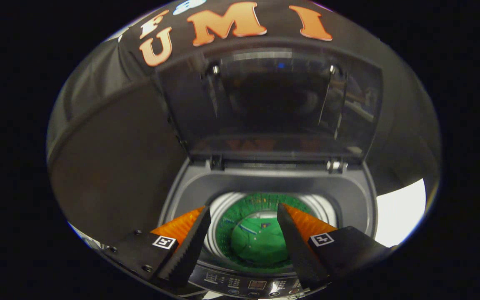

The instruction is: Put the clothes into the washing machine and then close the washing machine lid.

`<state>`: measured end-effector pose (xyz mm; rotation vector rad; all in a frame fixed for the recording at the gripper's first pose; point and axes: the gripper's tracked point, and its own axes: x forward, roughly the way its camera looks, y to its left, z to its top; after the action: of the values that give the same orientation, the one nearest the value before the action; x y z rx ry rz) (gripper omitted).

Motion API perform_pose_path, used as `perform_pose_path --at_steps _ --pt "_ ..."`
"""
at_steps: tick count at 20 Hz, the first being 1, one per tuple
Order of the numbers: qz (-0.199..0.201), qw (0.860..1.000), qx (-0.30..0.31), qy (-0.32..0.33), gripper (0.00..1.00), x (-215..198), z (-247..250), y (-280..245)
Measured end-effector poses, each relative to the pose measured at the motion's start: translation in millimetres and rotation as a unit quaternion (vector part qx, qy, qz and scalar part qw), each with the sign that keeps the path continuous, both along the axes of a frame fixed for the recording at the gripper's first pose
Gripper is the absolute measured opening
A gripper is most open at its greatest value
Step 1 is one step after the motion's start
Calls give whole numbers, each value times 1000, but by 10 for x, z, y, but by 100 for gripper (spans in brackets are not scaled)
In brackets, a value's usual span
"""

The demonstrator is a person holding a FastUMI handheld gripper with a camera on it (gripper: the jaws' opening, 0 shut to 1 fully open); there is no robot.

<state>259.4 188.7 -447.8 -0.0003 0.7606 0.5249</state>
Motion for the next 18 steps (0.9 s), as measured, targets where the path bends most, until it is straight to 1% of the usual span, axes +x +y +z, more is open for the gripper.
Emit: perform_pose_path --at_steps 2,5,9,11,15,18 --pt "-5 998 22 -54 100 146 436 32" --pt "-9 991 55 -126 99 316 1141 122" --pt "-15 979 97 -177 99 635 1864 279" --pt "-17 974 109 -197 99 758 2145 327" --pt "-33 969 99 -225 99 1096 2324 274" --pt "-34 971 85 -220 99 1381 2295 315"
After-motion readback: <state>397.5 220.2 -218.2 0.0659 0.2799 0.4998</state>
